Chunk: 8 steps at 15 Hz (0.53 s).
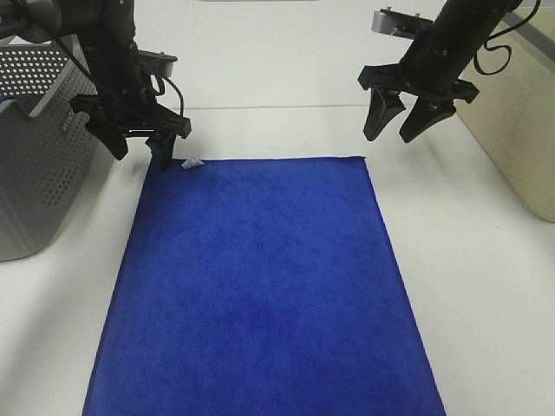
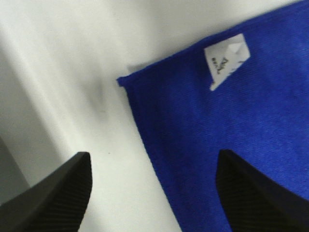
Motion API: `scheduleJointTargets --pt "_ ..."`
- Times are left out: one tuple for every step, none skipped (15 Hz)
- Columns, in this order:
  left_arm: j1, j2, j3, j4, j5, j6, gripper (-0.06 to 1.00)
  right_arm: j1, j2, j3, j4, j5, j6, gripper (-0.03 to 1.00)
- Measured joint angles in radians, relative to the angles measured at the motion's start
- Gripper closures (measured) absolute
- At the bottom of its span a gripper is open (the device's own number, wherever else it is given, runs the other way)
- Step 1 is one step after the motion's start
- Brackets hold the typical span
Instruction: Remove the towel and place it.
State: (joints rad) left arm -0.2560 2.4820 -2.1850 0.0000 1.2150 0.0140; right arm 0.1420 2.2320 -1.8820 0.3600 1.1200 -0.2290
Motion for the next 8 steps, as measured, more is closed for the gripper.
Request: scheduleJointTargets --pt "0.008 0.011 0.0 0.0 0.0 0.0 0.27 0.0 0.031 -0.028 0.0 -0.005 0.0 0.35" --pt "0.011 0.022 0.0 0.006 0.0 0.004 0.27 0.0 0.064 -0.056 0.0 -0.006 -0.001 0.35" --pt "0.011 0.033 -0.002 0.0 0.0 0.008 0.27 0.0 0.096 -0.088 0.0 -0.007 -0.004 0.35" --pt "0.011 0.044 -0.007 0.0 0.0 0.008 0.27 0.0 0.121 -0.115 0.0 -0.008 -0.006 0.35" --pt "0.011 0.057 -0.019 -0.007 0.0 0.009 0.27 0.0 0.143 -0.134 0.0 -0.009 -0.009 0.35" --pt "0.011 0.074 -0.039 -0.017 0.0 0.011 0.27 0.0 0.164 -0.152 0.0 -0.01 -0.012 0.35" --pt "0.011 0.093 -0.056 -0.036 0.0 0.011 0.27 0.0 0.186 -0.166 0.0 -0.017 -0.015 0.35" --pt "0.011 0.113 -0.07 -0.053 -0.002 0.011 0.26 0.0 0.211 -0.177 -0.001 -0.036 -0.015 0.35"
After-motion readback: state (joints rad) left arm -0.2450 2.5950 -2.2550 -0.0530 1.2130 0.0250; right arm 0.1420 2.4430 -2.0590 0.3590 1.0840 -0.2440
